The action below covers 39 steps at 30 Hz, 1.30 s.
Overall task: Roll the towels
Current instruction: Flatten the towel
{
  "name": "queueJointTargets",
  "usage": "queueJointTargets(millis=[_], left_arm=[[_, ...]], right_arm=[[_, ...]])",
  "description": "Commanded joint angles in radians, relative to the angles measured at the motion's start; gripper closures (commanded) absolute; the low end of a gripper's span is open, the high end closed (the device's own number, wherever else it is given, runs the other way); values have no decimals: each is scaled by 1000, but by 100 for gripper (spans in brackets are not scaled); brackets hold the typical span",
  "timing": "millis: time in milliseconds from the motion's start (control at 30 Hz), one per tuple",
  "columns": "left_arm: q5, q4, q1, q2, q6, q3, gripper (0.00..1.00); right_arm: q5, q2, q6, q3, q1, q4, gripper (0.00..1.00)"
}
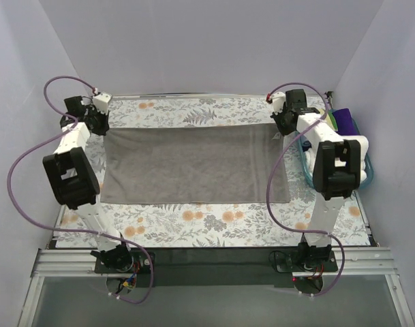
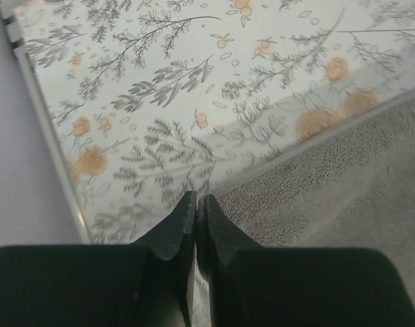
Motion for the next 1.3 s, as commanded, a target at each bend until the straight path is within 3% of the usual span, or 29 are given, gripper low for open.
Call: queueJointTargets(millis=[0, 300, 333, 367, 400, 433, 467, 567, 600, 700, 800, 900, 933, 1000, 1033, 1133, 1267], left_arm=[[-66, 87, -12, 159, -44, 138, 100], [-81, 21, -62, 506, -78, 536, 100], [-88, 8, -66, 561, -73, 578, 100], [-101, -50, -67, 586, -58, 660, 85], [-108, -90, -66, 614, -58, 716, 76], [-121, -129, -66, 635, -58, 762, 68], [-147, -191, -67, 651, -56, 815, 57], [-137, -252, -61, 564, -27, 792, 51], [-116, -253, -59, 527, -25, 737, 45], [-15, -360, -49, 377, 33, 657, 43], [38, -544, -49, 249, 149, 585, 43], [82, -721, -38, 165, 256, 444, 48], [93, -762, -26, 107, 266, 344, 55], [95, -778, -12, 51, 286, 247, 65], [93, -786, 3, -1, 291, 198, 75], [72, -786, 17, -61, 297, 61, 87], [-5, -737, 28, -148, 288, -99, 96]], right_arm=[[85, 124, 23, 170, -1, 99, 99], [183, 431, 10, 474, 3, 47, 99], [187, 443, 10, 491, 3, 41, 86], [194, 454, 11, 526, 3, 18, 61], [193, 454, 13, 526, 3, 18, 61], [193, 452, 14, 560, 5, -13, 46], [184, 446, 23, 574, 3, -30, 44], [136, 377, 25, 591, 5, -108, 34], [116, 326, 23, 588, 5, -157, 32], [-6, 189, -16, 526, 6, -271, 30], [-138, 69, -42, 425, 11, -412, 18], [-197, -21, -73, 291, 14, -526, 22], [-207, -46, -87, 249, 16, -542, 38], [-188, -113, -90, 122, 25, -551, 55], [-160, -132, -90, 86, 28, -551, 68], [-122, -177, -85, -32, 43, -548, 88], [-45, -189, -69, -138, 46, -515, 97]])
